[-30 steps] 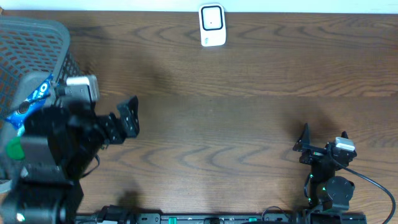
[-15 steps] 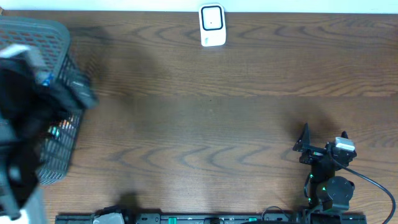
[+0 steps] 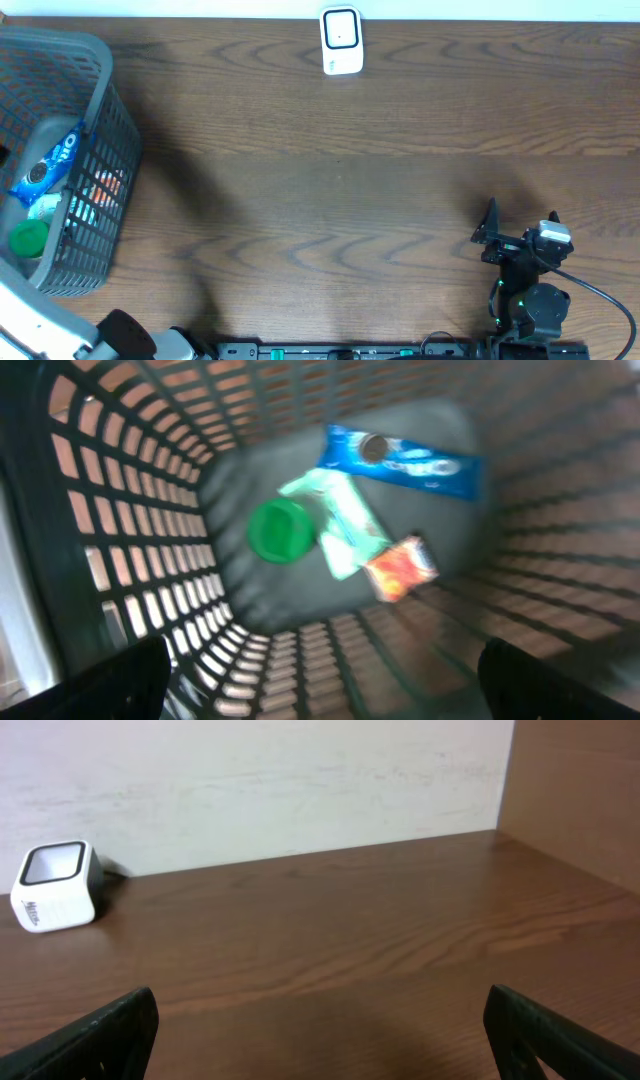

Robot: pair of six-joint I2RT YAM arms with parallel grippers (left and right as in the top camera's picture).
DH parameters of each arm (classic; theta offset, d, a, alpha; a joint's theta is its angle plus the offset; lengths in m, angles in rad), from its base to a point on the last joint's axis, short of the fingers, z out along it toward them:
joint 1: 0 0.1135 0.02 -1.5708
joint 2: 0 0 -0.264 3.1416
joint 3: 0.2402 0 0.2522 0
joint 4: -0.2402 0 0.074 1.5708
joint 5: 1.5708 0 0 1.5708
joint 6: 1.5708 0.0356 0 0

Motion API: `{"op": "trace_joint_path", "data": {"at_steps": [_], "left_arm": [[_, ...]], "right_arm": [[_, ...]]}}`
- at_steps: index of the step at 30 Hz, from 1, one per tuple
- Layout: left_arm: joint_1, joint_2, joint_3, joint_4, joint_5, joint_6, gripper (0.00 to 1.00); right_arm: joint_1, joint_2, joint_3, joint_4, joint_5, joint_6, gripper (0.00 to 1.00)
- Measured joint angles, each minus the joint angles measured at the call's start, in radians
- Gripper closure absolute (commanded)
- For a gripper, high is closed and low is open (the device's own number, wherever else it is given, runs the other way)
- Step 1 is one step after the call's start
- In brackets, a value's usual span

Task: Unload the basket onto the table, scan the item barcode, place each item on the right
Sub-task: 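Reach the left gripper into the basket and grasp the green container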

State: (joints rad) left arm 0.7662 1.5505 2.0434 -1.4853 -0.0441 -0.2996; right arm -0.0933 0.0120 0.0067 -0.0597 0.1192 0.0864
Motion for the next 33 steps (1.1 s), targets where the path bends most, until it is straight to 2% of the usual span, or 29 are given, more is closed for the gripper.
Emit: {"op": "trace_joint_path", "data": {"at_steps": [13, 16, 33], "left_arm": [[0.002, -0.006, -0.512, 0.463, -0.154, 0.013, 0.02], [0.002, -0.004, -0.601, 0.522, -0.165, 0.027, 0.02], [0.082, 0.047, -0.701, 0.668, -0.131, 0.040, 0.02]], "right_arm": [[0.000, 0.000, 0.000, 0.000, 0.000, 0.000, 0.01], [0.000, 0.000, 0.000, 0.000, 0.000, 0.000, 0.01], [0.000, 0.000, 0.000, 0.000, 0.000, 0.000, 0.01]]}}
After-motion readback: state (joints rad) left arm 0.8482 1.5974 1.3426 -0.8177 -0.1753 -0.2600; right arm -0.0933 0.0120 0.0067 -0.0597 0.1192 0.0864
